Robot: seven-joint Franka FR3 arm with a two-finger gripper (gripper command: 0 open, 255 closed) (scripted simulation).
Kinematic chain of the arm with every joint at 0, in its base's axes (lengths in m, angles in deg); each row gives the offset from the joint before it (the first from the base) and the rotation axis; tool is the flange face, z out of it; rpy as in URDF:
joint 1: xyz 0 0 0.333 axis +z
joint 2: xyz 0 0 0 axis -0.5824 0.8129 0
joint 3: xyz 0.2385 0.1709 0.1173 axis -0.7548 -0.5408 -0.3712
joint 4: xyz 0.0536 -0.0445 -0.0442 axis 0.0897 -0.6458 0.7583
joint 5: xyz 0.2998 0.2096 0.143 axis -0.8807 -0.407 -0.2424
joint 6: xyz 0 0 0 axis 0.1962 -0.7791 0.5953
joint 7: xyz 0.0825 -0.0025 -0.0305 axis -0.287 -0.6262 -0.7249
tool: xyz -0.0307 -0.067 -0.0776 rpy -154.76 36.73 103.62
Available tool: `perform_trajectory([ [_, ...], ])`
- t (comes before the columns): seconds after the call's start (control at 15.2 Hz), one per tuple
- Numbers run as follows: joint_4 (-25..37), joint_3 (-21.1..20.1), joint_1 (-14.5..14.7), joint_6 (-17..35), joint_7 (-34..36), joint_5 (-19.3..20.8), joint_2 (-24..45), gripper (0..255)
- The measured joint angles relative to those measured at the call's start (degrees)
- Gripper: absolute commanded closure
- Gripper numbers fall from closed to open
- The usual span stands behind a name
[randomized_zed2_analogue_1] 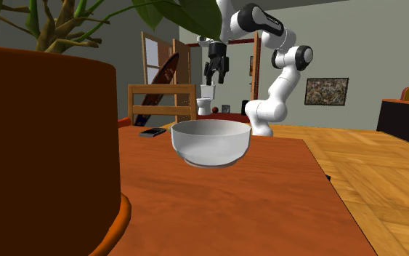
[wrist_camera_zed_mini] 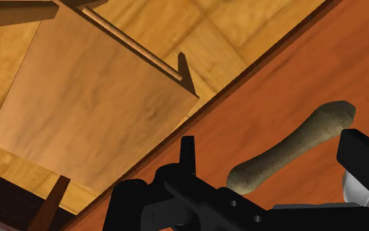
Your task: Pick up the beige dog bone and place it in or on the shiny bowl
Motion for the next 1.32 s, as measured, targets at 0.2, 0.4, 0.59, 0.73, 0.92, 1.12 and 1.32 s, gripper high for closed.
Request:
perform_trajectory([
  [0.2, -0.43, -2.21, -0.69, 1.43, 3.75, -0.54, 1.06, 0],
  [0.4, -0.95, -7.48, -2.31, 4.81, 12.95, -1.64, 4.16, 0],
  [0.59, -1.0, -13.25, -4.05, 7.86, 23.33, -2.45, 7.61, 0],
  [0.73, 0.02, -16.71, -5.7, 9.94, 30.01, -2.27, 11.2, 0],
  [0.92, 3.07, -22.22, -8.33, 12.43, 40.7, -1.14, 17.79, 0],
  [1.12, 6.01, -27.13, -11.02, 14.68, 51.68, 1.24, 24.72, 0],
  [1.32, 9.23, -30.19, -13.08, 16.0, 60.0, 4.28, 31.02, 0],
])
